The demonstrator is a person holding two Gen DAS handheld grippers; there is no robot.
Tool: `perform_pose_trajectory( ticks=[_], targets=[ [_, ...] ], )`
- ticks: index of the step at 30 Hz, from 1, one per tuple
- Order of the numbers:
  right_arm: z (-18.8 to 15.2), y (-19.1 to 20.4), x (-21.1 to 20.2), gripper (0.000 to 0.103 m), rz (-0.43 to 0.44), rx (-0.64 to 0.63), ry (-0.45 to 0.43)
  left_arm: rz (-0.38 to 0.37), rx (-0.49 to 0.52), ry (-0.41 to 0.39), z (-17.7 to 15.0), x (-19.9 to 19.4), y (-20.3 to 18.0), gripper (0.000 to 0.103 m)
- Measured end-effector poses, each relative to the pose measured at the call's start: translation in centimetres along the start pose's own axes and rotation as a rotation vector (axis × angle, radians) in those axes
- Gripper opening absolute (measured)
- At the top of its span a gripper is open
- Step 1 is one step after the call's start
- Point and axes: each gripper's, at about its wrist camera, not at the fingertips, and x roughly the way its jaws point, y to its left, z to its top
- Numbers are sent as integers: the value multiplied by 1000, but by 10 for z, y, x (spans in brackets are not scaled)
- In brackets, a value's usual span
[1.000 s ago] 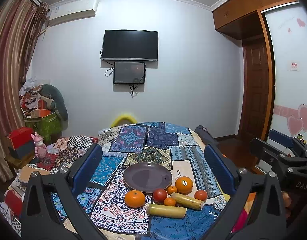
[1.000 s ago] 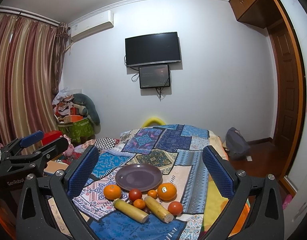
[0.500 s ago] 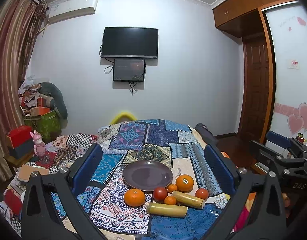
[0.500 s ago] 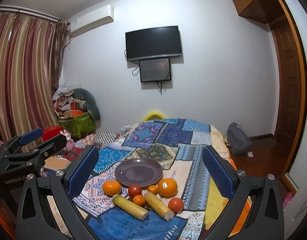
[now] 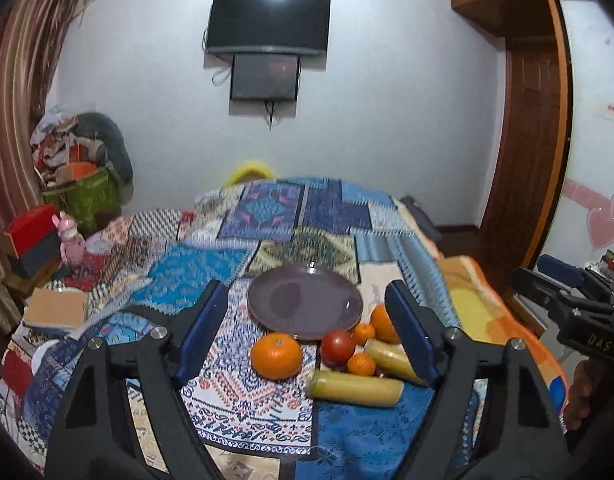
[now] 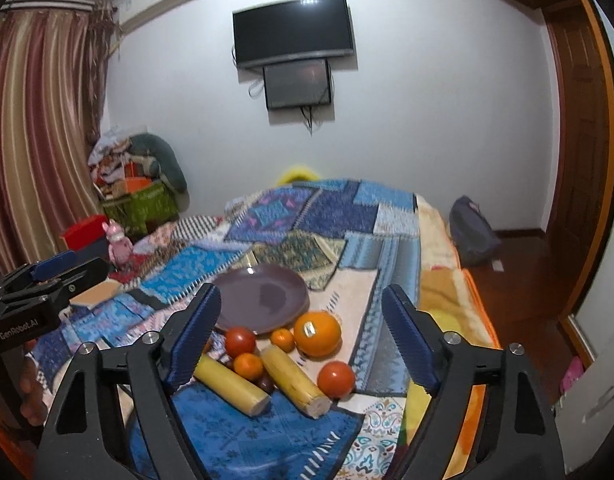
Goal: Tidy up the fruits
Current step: 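Grasp the large orange with the left gripper while the right gripper grasps the Dole orange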
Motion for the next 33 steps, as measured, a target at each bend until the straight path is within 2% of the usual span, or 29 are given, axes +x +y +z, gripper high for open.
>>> perform_pose_trajectory(
  ticks=[11, 18, 25, 33],
  targets=[
    [-22, -32, 63, 66, 19, 44, 228, 25, -18, 212, -27, 82, 29, 71],
    [-29, -39, 106, 63, 13, 4, 311, 7, -36, 338, -42, 129, 41, 70],
    [-32, -44, 141, 63, 46, 12, 392, -15, -31, 422, -51, 160, 43, 70],
    [-34, -43, 167, 63, 90, 21, 461, -29, -26, 481, -56, 185, 40, 70]
  ],
)
